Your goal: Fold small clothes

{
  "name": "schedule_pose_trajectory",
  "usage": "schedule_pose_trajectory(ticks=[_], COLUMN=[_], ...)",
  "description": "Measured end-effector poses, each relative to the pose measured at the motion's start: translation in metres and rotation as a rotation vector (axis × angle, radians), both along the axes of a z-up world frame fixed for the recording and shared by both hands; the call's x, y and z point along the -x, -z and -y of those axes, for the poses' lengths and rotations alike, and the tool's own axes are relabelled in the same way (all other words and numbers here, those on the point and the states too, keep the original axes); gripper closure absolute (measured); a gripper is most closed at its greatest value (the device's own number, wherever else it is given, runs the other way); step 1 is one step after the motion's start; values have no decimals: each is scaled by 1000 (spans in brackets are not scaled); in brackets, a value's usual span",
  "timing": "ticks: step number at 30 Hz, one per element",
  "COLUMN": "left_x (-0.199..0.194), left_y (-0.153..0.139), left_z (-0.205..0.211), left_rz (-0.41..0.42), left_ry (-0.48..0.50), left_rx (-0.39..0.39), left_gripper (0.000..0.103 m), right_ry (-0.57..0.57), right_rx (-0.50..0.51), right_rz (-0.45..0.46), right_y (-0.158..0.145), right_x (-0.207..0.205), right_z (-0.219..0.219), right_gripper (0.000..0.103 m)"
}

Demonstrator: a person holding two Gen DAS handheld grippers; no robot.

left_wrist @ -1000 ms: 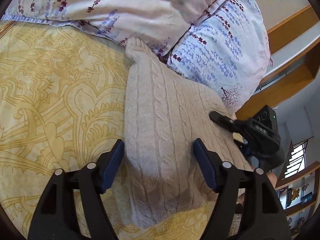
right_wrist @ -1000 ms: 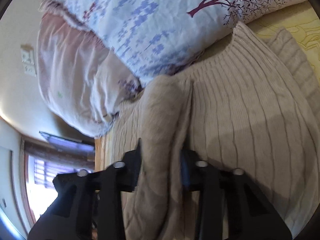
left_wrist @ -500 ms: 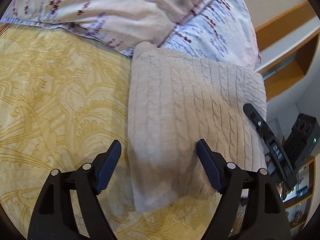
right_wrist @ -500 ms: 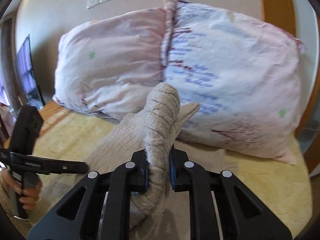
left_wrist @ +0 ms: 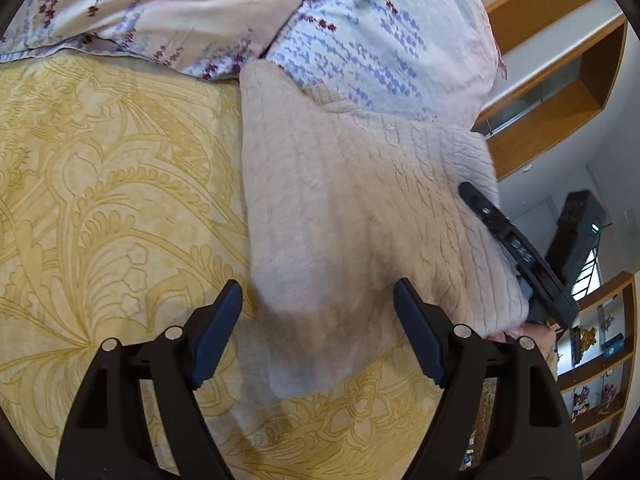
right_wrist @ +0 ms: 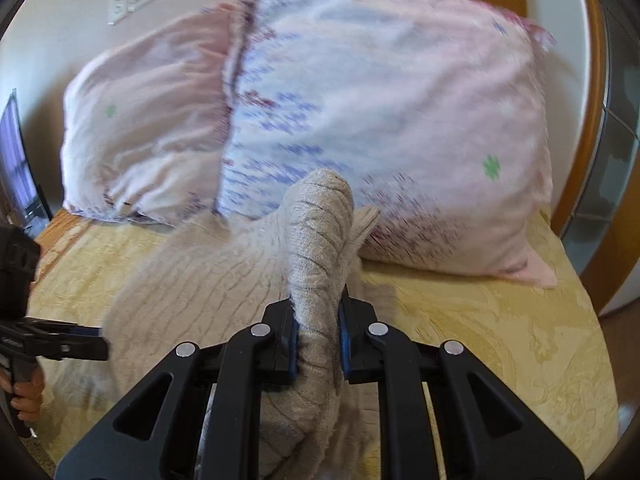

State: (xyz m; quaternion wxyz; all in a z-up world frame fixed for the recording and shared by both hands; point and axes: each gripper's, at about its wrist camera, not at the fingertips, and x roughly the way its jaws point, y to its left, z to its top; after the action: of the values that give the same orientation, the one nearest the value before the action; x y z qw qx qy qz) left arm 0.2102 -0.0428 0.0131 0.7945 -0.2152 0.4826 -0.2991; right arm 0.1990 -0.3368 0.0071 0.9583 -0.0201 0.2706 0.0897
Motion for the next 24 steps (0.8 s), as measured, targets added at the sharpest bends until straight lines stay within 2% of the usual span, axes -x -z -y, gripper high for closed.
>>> schedule_pose_trajectory(ticks=[4, 5, 8, 11, 14, 20, 24], left_x=[2, 3, 5, 8, 10, 16, 18], left_y=[6, 6, 5, 4, 3, 5, 7], left_z=[5, 5, 2, -2, -3, -2, 2], left_rz=[-22, -27, -27, -26, -24, -19, -27], left_ry=[14, 14, 12, 11, 12, 24, 30], left_rx=[-7, -5, 3, 22, 31, 11, 12], left_gripper=[26, 26, 26, 27, 29, 32, 45], right_ry=[65, 81, 167, 173, 98, 9, -27], right_rx=[-124, -151, -231, -366, -479, -510, -499], right_rz=[-167, -172, -126, -99, -115, -157, -175], right_y=[37, 39, 26, 15, 14, 31, 37], right_x=[-29, -29, -12, 15, 47, 87, 90], right_z=[31, 37, 62, 85, 94, 81, 67], right_gripper=[84, 75, 66, 63, 63, 63, 63])
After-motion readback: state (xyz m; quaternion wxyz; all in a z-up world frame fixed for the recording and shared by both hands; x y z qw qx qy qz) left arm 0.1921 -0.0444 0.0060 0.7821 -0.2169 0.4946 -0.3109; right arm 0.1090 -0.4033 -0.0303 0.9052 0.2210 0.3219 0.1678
